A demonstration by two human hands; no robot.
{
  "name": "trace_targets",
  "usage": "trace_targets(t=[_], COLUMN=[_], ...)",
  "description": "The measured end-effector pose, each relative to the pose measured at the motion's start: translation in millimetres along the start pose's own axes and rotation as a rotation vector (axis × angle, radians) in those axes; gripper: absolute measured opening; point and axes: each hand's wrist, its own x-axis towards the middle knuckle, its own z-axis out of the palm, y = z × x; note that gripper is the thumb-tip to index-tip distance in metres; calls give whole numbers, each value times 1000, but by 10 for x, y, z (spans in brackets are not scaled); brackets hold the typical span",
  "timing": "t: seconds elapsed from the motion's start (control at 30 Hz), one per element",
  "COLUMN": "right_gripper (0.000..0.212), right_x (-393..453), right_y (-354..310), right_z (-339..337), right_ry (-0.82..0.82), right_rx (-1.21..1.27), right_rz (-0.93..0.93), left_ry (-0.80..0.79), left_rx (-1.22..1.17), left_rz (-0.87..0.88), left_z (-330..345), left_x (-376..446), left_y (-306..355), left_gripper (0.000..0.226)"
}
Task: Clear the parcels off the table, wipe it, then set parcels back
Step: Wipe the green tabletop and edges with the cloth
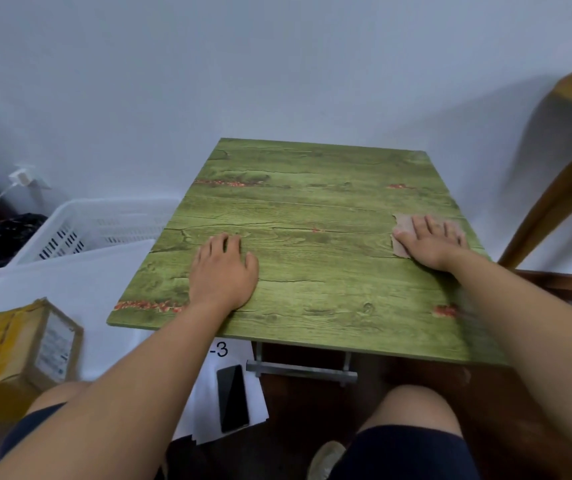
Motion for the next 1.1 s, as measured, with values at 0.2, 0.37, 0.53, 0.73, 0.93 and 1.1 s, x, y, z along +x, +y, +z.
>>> trace_targets(t=[0.2,0.37,0.53,0.73,0.93,1.1], right_gripper=[80,78,78,79,78,77], right_x=[-159,-298,-449,-555,-666,-764], right_y=[290,446,497,497,455,430], right_z=[-7,16,60,119,150,164], right_ry=[1,0,1,-6,-5,-12], right_rx=[16,63,79,67,46,37], right_rz=[58,91,123,127,128,122], left_ry=[-1,-3,-12,-9,-8,-8], left_rx=[9,18,22,45,43,39], left_rz=[6,9,2,1,13,14], left_z=[-10,-15,-46,-43,-27,-29], left_x=[-8,-17,-27,-30,-20,-18], left_y=[10,19,41,49,39,22], left_gripper=[53,54,54,52,52,53])
